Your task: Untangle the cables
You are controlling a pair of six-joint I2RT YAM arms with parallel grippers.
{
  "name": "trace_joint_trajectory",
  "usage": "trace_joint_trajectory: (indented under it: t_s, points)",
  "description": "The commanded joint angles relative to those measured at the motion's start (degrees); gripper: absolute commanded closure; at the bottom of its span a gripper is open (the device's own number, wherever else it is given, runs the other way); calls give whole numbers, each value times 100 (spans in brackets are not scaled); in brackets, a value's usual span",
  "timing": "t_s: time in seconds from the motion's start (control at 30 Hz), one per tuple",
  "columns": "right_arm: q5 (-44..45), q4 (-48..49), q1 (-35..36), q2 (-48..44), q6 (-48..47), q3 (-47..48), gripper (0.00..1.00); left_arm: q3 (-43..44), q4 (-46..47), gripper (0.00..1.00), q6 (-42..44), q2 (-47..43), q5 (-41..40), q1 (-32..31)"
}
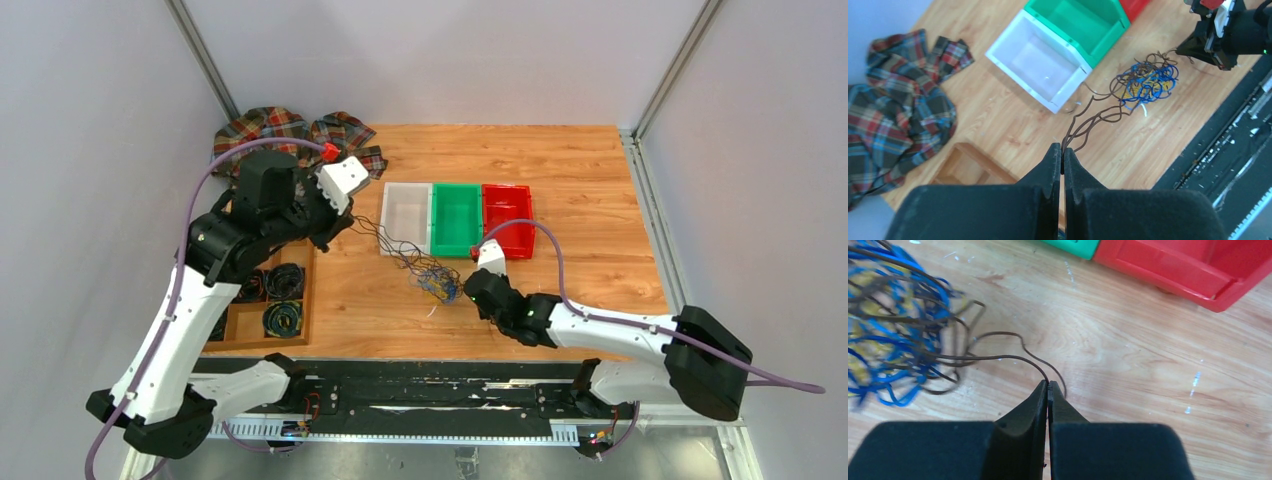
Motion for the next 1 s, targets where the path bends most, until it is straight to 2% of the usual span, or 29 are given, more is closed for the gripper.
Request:
trace_joint_trajectory:
  t_s: [0.0, 0.03, 0.1, 0.23, 0.37, 0.5, 0.63, 0.97]
  points:
    - [579, -710, -39, 105, 146, 415, 99, 293, -48, 100, 129, -192, -176, -34]
    - [542, -635, -26, 23, 41, 458, 99, 233, -45, 100, 121, -246, -10, -34]
    - [290, -261, -12, -287, -292, 498, 90, 121, -85, 100, 25, -287, 335, -34]
    - [-945, 1093, 10, -1066, -1000, 377, 49, -209, -124, 99, -94, -313, 1147, -34]
    - [-1866, 1820, 98, -1135, -1291, 740, 32, -411, -117, 99, -129, -162, 1401, -34]
    - [-2593, 2194, 331, -780, -1572, 1358, 31, -425, -119, 99, -113, -13, 1533, -35]
    - [-3127, 2461, 410, -354, -1624, 1842, 36, -428, -115, 99, -121, 84, 1677, -34]
    - [-3574, 2850, 410, 464, -1537, 2466, 46, -581, -123, 99, -67, 31, 1738, -34]
